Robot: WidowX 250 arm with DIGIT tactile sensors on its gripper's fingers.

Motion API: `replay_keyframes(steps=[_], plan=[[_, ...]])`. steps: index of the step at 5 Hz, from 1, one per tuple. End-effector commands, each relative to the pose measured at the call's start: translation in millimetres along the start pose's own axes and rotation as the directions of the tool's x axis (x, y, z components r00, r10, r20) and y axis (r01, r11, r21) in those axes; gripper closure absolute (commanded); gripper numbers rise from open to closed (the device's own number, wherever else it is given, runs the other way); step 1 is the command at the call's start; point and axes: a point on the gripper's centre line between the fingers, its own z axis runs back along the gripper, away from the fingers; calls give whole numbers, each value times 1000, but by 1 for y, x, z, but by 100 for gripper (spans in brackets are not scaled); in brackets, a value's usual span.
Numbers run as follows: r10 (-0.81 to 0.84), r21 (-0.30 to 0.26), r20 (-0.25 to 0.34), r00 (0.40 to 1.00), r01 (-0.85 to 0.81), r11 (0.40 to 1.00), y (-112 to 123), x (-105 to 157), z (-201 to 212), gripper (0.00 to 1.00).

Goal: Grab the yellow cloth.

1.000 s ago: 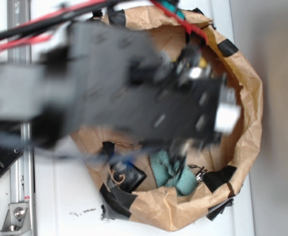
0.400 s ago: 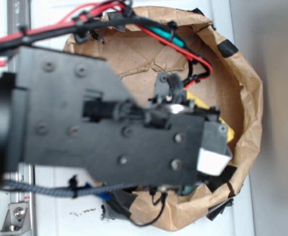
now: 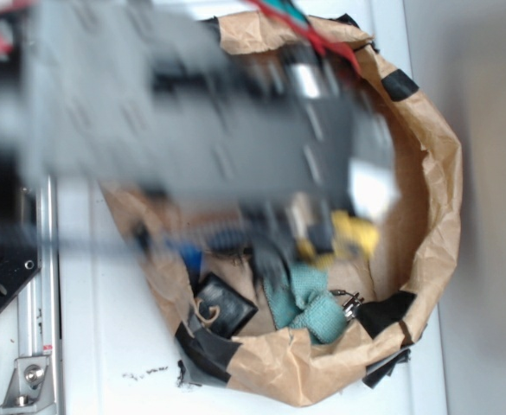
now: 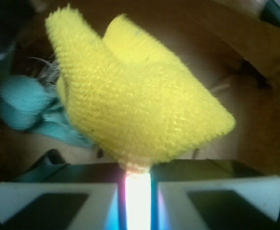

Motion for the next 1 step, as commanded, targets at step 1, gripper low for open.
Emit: replay_keyframes(steps=[1], plan=[[-9, 41, 51, 999, 7, 999, 14, -1, 10, 100]])
